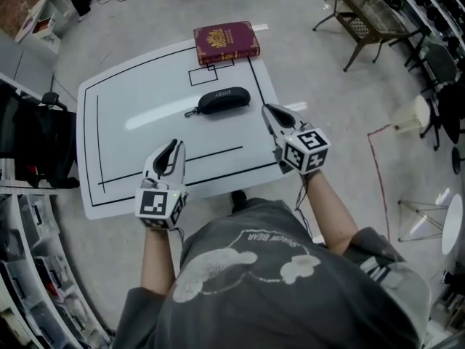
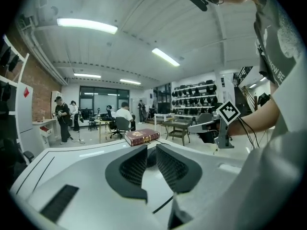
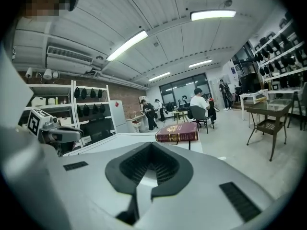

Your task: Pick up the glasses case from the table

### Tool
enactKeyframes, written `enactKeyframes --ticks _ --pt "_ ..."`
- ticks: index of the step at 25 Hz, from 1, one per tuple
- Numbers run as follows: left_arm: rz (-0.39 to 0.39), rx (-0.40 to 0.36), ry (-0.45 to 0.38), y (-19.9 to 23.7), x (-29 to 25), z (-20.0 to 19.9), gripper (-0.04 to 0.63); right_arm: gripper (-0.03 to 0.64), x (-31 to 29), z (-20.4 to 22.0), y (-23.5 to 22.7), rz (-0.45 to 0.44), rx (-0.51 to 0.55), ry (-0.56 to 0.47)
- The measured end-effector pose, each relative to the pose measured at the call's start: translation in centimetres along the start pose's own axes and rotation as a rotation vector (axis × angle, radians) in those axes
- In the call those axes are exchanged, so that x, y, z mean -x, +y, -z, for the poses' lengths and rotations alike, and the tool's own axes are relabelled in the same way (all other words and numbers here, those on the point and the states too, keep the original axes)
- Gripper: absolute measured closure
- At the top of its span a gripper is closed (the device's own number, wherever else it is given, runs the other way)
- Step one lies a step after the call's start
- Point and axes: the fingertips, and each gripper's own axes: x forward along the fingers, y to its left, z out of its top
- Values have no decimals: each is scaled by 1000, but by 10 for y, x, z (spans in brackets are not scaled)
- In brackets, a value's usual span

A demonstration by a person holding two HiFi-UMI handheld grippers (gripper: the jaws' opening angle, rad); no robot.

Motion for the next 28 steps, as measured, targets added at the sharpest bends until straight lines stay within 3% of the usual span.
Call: enactKeyframes --ticks 4,9,19,28 --pt "83 -31 70 -13 -43 1 409 617 -12 -5 -28 -5 -4 6" --pt "224 -107 154 -28 -98 7 298 617 -25 -5 -58 3 -23 21" --pt "375 -263 418 -23 -174 45 233 617 -56 -4 -91 -7 -50 64" --pt "458 -434 547 -28 -212 74 202 617 -77 3 -97 -31 -60 99"
